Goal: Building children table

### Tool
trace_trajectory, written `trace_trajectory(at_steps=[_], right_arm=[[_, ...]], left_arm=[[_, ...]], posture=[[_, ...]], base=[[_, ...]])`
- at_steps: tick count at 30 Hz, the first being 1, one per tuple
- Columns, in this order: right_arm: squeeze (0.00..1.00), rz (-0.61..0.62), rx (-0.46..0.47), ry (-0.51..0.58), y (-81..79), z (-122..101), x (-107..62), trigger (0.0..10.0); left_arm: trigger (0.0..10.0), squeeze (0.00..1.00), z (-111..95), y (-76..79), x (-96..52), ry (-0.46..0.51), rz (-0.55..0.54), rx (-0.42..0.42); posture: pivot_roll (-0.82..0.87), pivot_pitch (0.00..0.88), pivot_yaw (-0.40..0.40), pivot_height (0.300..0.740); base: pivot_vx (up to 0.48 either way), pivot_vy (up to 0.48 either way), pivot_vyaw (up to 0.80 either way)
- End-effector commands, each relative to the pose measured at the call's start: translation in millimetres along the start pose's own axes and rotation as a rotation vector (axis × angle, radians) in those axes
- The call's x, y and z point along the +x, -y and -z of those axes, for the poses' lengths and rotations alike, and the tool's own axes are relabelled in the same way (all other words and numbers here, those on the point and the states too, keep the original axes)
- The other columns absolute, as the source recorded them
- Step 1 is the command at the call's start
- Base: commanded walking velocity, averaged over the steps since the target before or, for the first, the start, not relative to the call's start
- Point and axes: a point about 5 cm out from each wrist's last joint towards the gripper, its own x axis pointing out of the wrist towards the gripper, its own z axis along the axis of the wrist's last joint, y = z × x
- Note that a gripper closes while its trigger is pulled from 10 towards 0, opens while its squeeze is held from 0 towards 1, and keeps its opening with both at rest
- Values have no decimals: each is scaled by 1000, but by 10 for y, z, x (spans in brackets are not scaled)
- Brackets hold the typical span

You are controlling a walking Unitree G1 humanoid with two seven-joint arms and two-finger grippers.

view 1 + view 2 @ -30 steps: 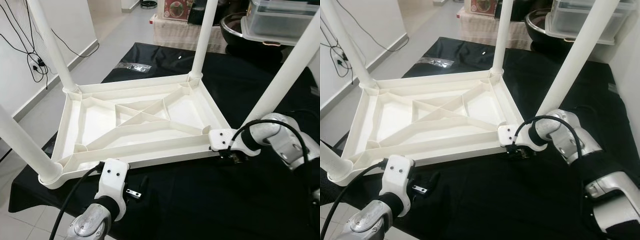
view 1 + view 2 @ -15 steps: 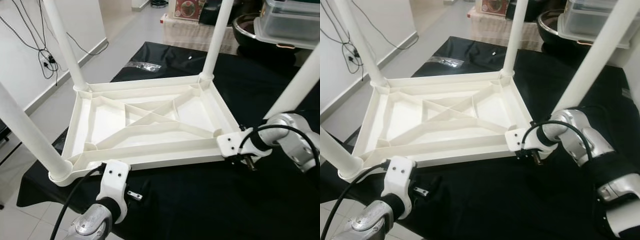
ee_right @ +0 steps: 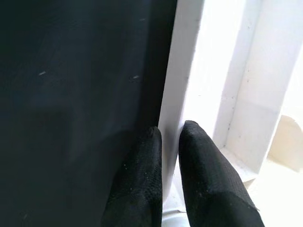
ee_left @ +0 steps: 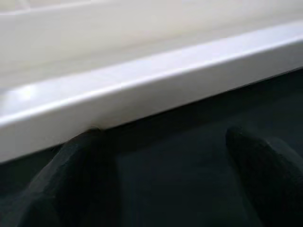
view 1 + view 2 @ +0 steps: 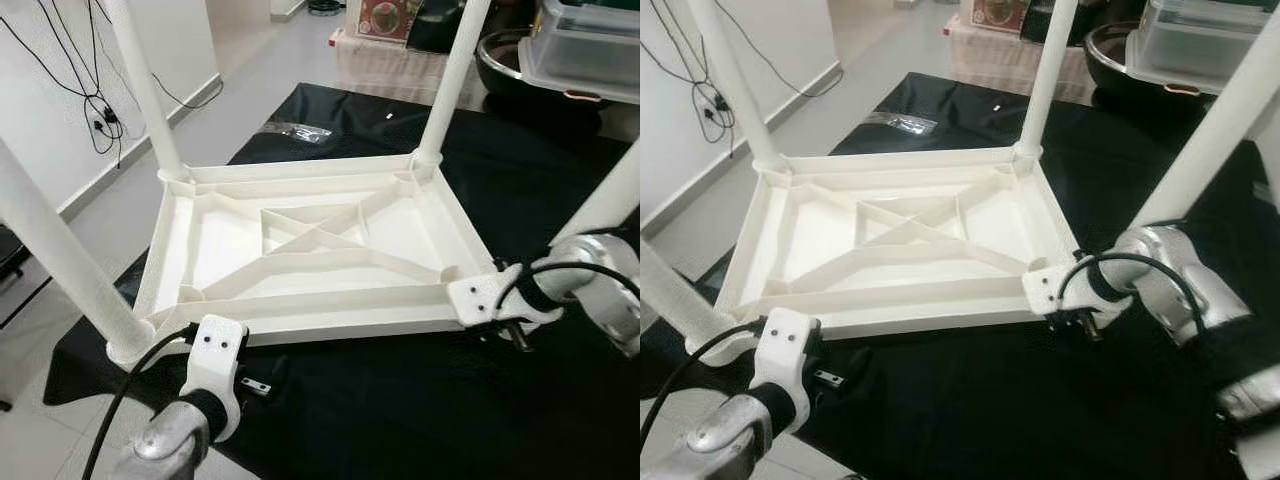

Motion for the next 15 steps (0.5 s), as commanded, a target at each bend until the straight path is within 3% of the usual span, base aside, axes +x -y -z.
trace_trajectory(at_steps=[1, 2, 5, 11, 14, 15], right_arm=[[0, -233, 43, -23, -304, 131, 124, 10000], [0, -233, 43, -23, -304, 131, 124, 10000], [0, -276, 60, -40, -439, 202, 89, 10000], [0, -317, 71, -41, -567, 218, 95, 10000], [0, -391, 84, 39, -784, 100, 123, 10000], [0, -391, 84, 39, -784, 100, 123, 10000]], left_arm=[[10000, 0, 26, -309, 13, -10, -132, 14], [10000, 0, 26, -309, 13, -10, -132, 14], [10000, 0, 30, -512, 86, -13, -179, 6], [10000, 0, -49, -621, 161, 13, -200, 30], [10000, 0, -240, -740, 246, 76, -210, 74], [10000, 0, -240, -740, 246, 76, -210, 74]], posture=[[29, 163, -42, 740], [29, 163, -42, 740], [21, 165, -45, 740], [15, 167, -47, 740], [3, 172, -49, 740], [3, 172, -49, 740]], base=[[0, 0, 0], [0, 0, 0], [0, 0, 0], [0, 0, 0], [0, 0, 0], [0, 0, 0]])
